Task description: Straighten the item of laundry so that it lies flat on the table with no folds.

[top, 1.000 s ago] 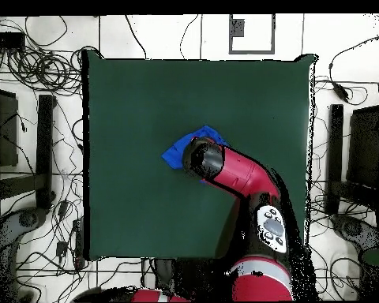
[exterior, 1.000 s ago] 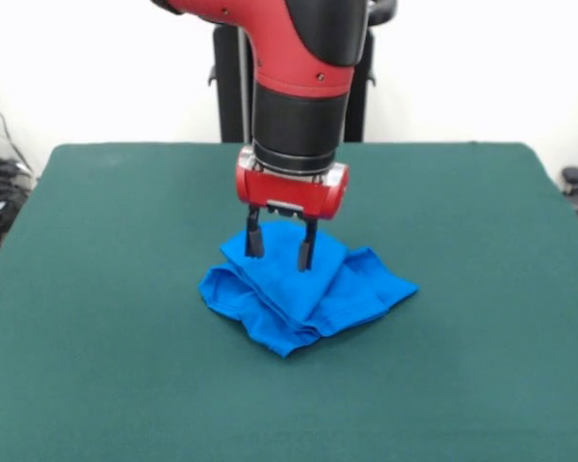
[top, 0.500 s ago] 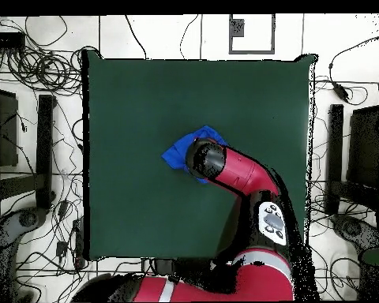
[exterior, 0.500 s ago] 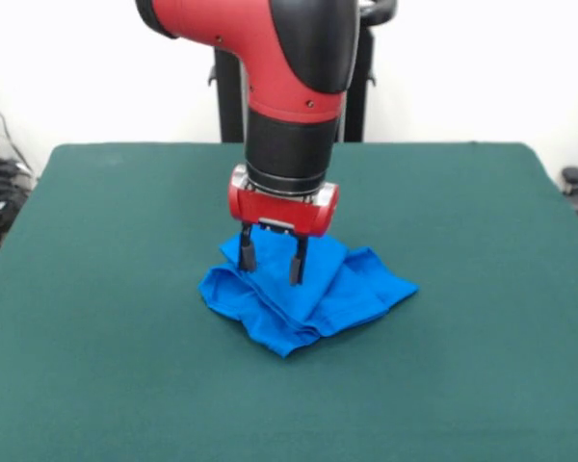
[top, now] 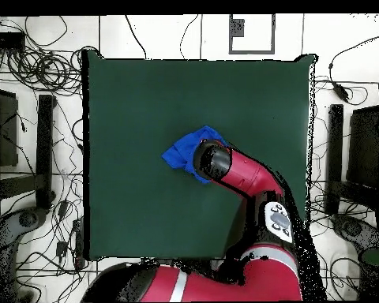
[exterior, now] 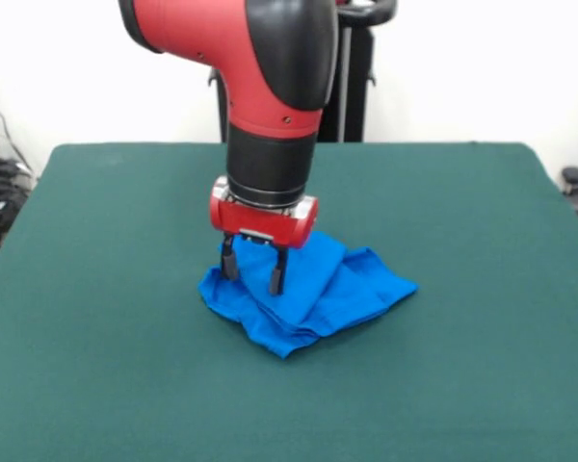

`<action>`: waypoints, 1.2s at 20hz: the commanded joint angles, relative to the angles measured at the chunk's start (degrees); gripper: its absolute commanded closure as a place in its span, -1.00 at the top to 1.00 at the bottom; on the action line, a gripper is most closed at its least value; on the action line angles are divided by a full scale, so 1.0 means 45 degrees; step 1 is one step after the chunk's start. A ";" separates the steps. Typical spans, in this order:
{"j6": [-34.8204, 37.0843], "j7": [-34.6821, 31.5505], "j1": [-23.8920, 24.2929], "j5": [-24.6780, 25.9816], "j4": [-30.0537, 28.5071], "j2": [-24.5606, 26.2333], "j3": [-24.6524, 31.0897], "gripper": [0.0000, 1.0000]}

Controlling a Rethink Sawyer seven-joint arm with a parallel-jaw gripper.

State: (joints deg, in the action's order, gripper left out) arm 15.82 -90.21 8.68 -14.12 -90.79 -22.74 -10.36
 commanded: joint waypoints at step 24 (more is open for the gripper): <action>-0.1429 -0.2053 0.0387 0.0161 0.0004 0.0794 0.2201 1.00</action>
State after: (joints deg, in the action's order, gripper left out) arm 12.77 -90.21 10.28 -14.12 -90.54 -21.26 -9.13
